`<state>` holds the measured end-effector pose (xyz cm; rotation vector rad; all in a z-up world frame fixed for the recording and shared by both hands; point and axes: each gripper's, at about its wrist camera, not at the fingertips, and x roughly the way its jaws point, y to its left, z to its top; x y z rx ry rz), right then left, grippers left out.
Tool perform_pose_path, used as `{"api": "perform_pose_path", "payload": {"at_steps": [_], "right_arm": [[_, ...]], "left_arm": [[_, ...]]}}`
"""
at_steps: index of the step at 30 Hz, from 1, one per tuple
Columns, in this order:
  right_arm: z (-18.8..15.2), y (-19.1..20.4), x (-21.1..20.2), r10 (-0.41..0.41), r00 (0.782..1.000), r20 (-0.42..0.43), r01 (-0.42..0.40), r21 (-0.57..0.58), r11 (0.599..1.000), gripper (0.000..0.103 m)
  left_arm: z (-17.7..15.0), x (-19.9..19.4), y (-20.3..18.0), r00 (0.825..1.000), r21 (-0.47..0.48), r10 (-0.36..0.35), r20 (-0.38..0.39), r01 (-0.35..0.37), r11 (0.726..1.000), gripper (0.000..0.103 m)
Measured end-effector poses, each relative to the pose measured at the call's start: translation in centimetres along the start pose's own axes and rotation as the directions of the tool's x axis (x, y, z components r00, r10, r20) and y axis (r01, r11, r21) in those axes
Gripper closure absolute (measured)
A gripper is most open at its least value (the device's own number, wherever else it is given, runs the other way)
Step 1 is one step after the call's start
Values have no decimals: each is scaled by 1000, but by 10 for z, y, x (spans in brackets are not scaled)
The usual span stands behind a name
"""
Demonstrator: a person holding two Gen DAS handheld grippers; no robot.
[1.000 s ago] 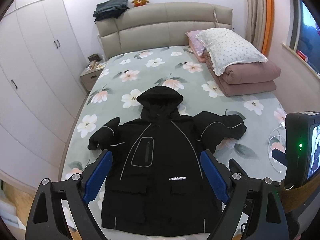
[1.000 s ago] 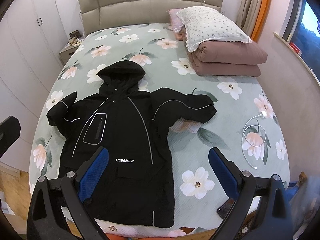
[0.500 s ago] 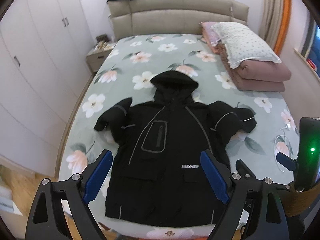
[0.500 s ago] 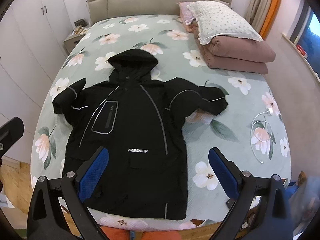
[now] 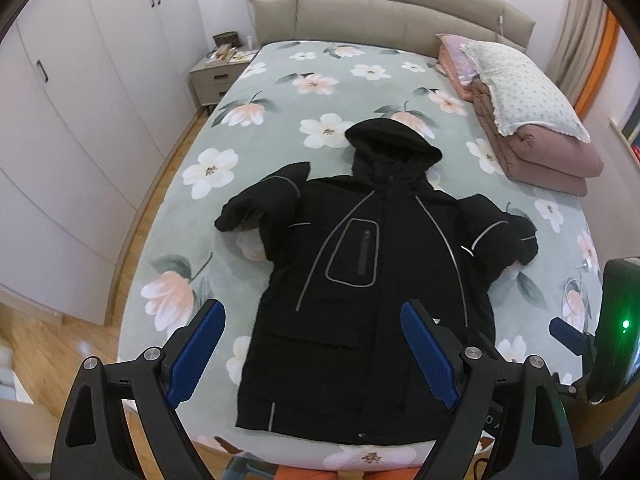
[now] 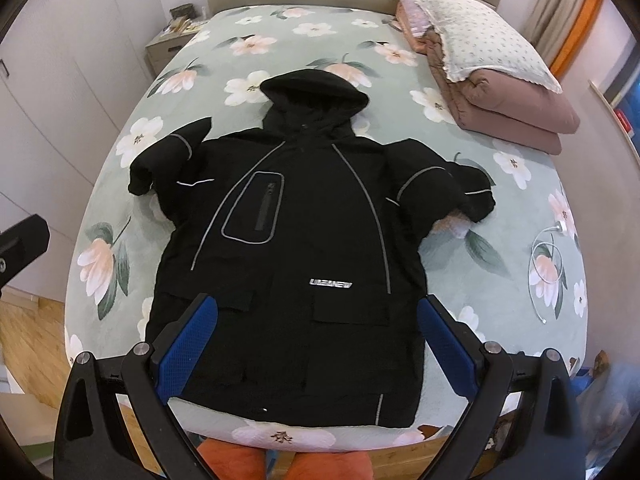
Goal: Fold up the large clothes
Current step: 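Approach the black jacket with both grippers open above its body, then grasp the sleeve cuff nearest the left gripper and lift it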
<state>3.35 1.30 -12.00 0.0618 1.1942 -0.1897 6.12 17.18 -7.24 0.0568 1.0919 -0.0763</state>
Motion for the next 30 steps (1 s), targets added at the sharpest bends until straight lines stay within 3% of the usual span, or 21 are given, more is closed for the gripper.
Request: {"api": "perform_pose_path", "payload": {"at_steps": [13,21,26,30], "right_arm": [[6,53,25,-44,998,-50,43,-19,999,2],[10,72,55,-77,992,-100,74,-34,997,2],[17,85,78,-97,988,-122,92,-45,995,2],[24,94,93,-94,987,-128,89,-50,995,2]], "left_arm": [[16,39,55,998,-21,-46,-32,45,999,13],[30,95,88,992,-65,-80,-95,74,995,13],[45,142,141,985,-170,-158,-72,144,975,13],[64,193,196,973,-272,-226,-43,206,940,13]]}}
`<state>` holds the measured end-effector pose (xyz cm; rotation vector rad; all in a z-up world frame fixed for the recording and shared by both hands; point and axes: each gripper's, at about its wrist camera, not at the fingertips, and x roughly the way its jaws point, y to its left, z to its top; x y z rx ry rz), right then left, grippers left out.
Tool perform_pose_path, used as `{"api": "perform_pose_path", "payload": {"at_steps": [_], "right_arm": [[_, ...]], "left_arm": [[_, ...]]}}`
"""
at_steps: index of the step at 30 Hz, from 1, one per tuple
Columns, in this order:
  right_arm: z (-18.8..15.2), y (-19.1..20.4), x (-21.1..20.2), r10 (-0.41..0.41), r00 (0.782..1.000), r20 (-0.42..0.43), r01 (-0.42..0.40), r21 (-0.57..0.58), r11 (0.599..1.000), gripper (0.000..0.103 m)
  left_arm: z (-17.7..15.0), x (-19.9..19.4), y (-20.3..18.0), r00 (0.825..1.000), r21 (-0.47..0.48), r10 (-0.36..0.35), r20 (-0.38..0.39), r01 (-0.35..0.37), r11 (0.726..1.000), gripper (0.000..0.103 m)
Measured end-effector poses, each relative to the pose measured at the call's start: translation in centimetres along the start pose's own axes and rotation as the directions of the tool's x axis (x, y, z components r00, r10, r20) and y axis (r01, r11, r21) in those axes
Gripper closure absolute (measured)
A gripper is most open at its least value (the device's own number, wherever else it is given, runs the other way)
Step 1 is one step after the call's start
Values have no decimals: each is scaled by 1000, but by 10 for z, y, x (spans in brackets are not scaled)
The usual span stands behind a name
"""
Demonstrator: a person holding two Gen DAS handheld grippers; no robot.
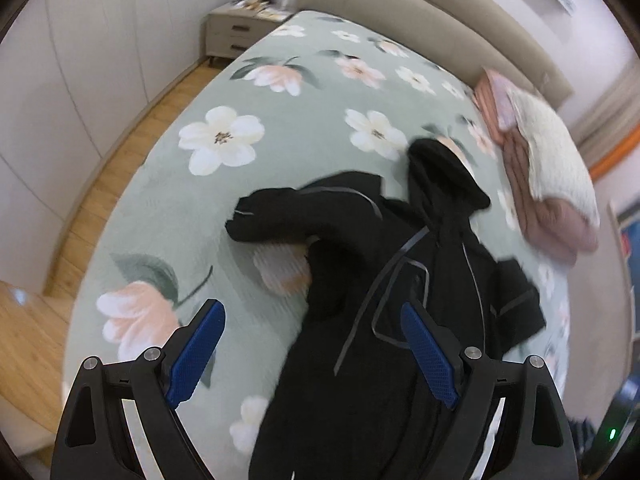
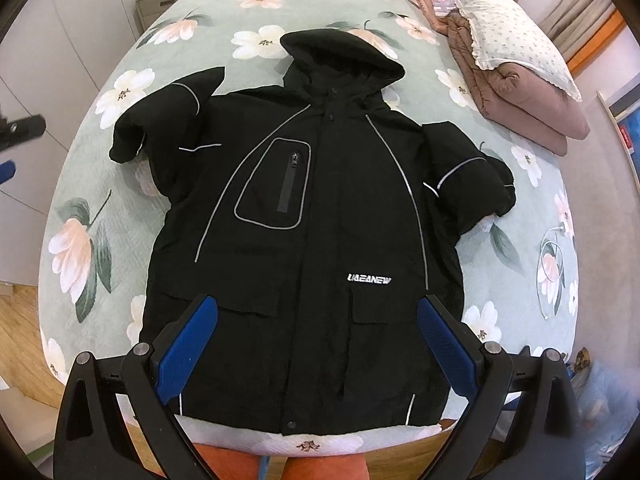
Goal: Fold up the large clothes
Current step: 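Grasp the sleeve cuff nearest the left gripper and lift it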
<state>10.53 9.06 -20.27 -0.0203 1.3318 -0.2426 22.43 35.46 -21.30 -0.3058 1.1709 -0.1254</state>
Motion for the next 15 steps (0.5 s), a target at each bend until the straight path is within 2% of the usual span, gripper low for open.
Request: {"api": "perform_pose_path", "payload": {"at_steps": [4,8,10,12,15], "right_arm": [[13,11,13,-3,1000,13,3,-6,1000,2],[23,21,29,-11,1000,4,11,-10,1000,2],[26,25,37,-11,1000,-8,10,-10,1000,2],[26,31,45,-12,1000,-27,11,-21,1000,2],[22,39,56,-22,998,-54,20,-51,999,2]], "left_arm": [[30,37,40,997,-99,-69,20,71,993,13],[50,87,71,983,-199,-183,16,182,963,13],[55,114,87,967,-272,-252,20,248,930,13],[57,147,110,947,-382,-319,35,308,871,13],[57,186,133,930,-508,-366,40,334,794,13]]}}
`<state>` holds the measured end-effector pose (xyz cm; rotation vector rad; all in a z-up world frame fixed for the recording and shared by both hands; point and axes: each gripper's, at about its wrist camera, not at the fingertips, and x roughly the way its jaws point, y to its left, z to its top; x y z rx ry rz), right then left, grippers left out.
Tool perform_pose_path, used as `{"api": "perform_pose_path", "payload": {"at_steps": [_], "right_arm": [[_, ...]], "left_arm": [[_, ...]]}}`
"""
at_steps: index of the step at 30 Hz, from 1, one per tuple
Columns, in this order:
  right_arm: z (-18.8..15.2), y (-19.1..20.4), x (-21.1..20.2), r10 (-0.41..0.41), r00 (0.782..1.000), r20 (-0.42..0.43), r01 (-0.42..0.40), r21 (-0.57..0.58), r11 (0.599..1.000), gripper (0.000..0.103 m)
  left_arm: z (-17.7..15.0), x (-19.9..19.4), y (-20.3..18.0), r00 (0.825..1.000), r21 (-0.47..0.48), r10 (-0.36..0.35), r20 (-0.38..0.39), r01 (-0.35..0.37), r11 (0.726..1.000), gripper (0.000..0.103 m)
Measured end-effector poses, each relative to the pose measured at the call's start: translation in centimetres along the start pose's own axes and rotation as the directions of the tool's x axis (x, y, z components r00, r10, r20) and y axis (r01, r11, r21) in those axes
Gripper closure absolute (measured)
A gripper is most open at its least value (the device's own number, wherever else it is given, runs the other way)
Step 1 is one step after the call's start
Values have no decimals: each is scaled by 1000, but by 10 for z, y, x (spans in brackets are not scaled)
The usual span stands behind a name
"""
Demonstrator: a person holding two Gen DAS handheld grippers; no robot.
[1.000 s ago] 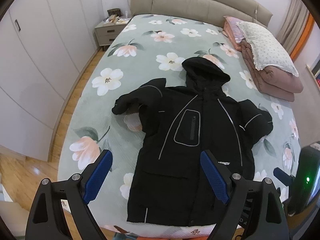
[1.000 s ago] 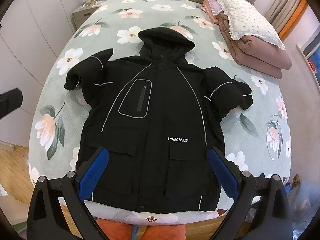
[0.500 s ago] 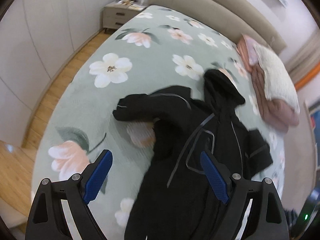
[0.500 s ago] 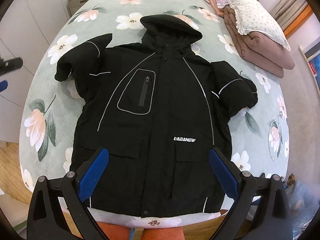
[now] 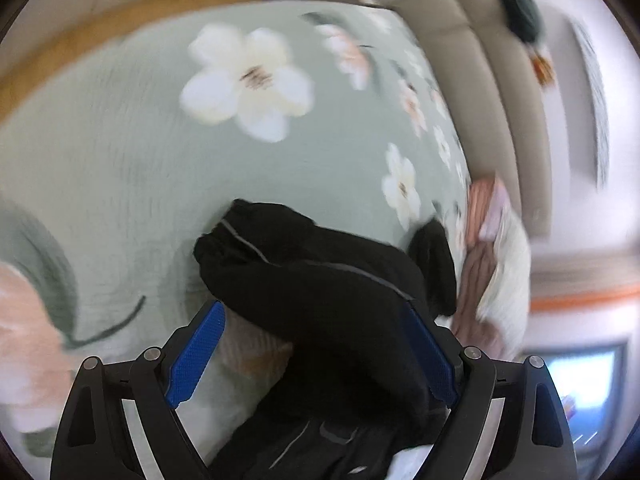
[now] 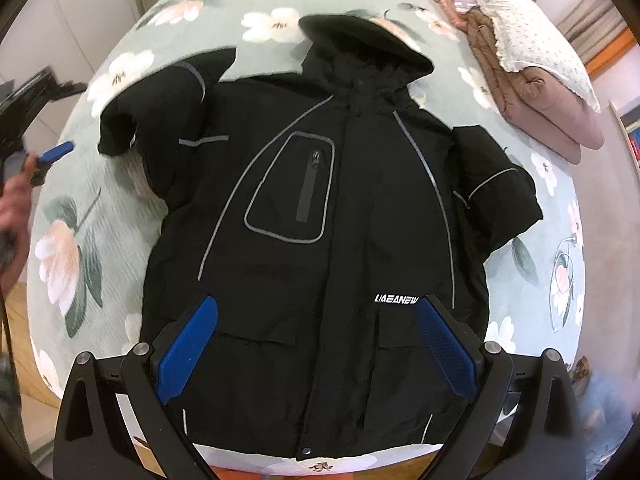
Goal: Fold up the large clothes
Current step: 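Grasp the sleeve cuff nearest the left gripper and lift it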
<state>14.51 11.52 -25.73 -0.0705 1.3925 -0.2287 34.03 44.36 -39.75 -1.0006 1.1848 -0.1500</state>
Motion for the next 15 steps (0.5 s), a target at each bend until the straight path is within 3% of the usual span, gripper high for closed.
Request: {"api": "perform_pose_path", "payload": {"at_steps": [3,11,13,15], "right_arm": [[-3,6,9,-6,1000,-23,6,-22,1000,2],[-2,2,27,-7,998,-61,6,-11,1000,2],[-3,1,30,-11,998,-66,10,-10,1000,2],[-2,1,32,-15,998,-68,14,-13,1000,2]], "left_arm": [[7,25,21,1000,-89,-12,0,12,996,13],[14,82,48,997,-207,-56,-52,44,977,14],[15,90,48,998,-200,-51,-27,44,979,26],[18,93,45,999,-174,-41,-15,38,984,66]]}}
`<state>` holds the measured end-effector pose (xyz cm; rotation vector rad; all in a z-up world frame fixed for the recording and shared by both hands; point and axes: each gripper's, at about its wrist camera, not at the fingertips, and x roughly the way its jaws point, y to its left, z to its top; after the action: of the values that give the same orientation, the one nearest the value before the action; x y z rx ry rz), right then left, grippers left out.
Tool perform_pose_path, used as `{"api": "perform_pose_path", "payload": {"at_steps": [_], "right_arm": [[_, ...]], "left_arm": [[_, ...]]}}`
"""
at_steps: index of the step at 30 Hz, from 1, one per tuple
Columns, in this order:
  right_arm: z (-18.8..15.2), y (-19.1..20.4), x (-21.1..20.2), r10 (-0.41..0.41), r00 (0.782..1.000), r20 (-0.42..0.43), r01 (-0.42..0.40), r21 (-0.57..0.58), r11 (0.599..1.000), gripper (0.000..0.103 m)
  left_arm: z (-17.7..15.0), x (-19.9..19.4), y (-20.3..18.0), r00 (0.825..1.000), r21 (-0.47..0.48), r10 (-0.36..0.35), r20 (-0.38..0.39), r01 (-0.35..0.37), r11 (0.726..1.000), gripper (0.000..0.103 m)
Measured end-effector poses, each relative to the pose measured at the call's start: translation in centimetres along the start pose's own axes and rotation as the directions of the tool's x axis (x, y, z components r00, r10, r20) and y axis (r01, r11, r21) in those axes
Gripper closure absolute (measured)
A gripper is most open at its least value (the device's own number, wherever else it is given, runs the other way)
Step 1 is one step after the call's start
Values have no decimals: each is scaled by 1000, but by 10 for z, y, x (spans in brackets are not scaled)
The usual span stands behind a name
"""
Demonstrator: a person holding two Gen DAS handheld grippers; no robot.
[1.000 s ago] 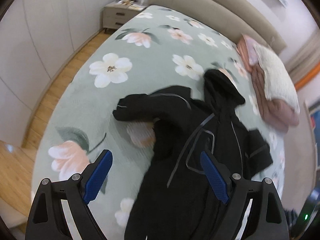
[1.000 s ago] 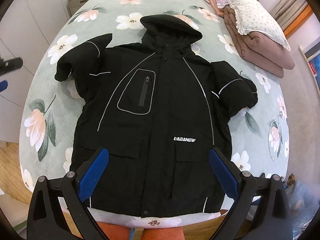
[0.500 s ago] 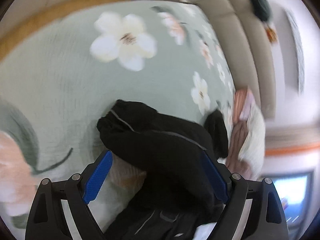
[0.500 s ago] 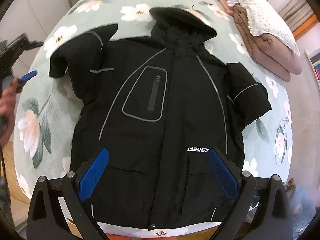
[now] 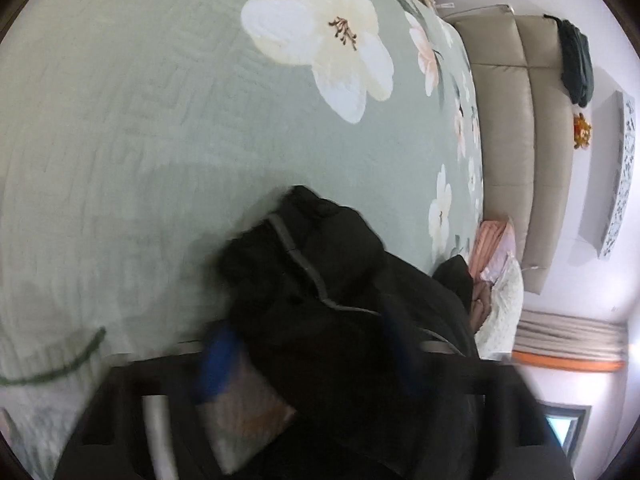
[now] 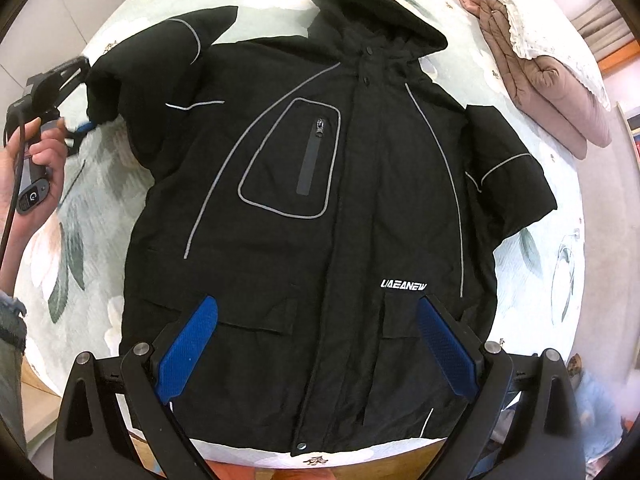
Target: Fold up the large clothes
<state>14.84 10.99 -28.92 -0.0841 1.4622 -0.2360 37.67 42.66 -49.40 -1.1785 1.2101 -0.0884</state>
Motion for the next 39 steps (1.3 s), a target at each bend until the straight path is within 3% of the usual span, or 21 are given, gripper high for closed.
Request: {"api": "perform_pose_path", "payload": {"at_steps": [2,5,7,9,11,12,15,17,20,24,26,30,35,39], "right_arm": [[1,0,3,-2,1000,-3,2,-3,1000,2],[4,0,4,2,1000,-4,-2,2,1000,2],[5,0,4,11,1000,2,-11,6,1000,2],[5,2,5,15,1000,5,-15,4,1000,2],[4,4,8,22,1000,-1,-22,0,1000,2],[3,6,9,25,1000,-5,-25,0,1000,2],[-1,9,13,34,999,-20,-34,-2,999,2],[-4,10,16,35,999,-30,-35,-7,999,2],[-7,11,17,33,999,-34,-34,-11,999,2],[-8,9,15,29,999,-26,-29,-4,1000,2],[-9,7,14,27,999,-20,-27,2,1000,2],[-12,4,15,34,999,-22,-34,20,999,2],[-16,-4,21,18,1000,-22,-17,30,999,2],[-15,-24,24,-9,1000,1,9,67,998,2]], "left_arm": [[3,-11,-8,999,45,3,41,-4,999,84],[12,-49,-23,989,139,33,144,-54,989,86],[19,-81,-31,968,183,76,238,-121,976,86],[31,-112,-36,928,199,141,344,-219,955,87],[45,-146,-37,854,184,231,465,-349,919,87],[51,-158,-36,809,168,282,516,-418,893,87],[69,-172,-28,712,117,396,580,-554,825,87],[75,-171,-21,700,102,430,570,-579,809,87],[75,-163,-10,731,119,426,533,-563,818,88],[45,-163,-20,782,205,336,526,-499,842,88],[22,-161,-33,804,270,301,513,-484,832,88],[-33,-143,-85,858,472,207,470,-442,763,88],[-106,-105,-130,936,661,107,336,-315,681,88],[-162,-60,-162,975,780,82,208,-216,587,88]]}}
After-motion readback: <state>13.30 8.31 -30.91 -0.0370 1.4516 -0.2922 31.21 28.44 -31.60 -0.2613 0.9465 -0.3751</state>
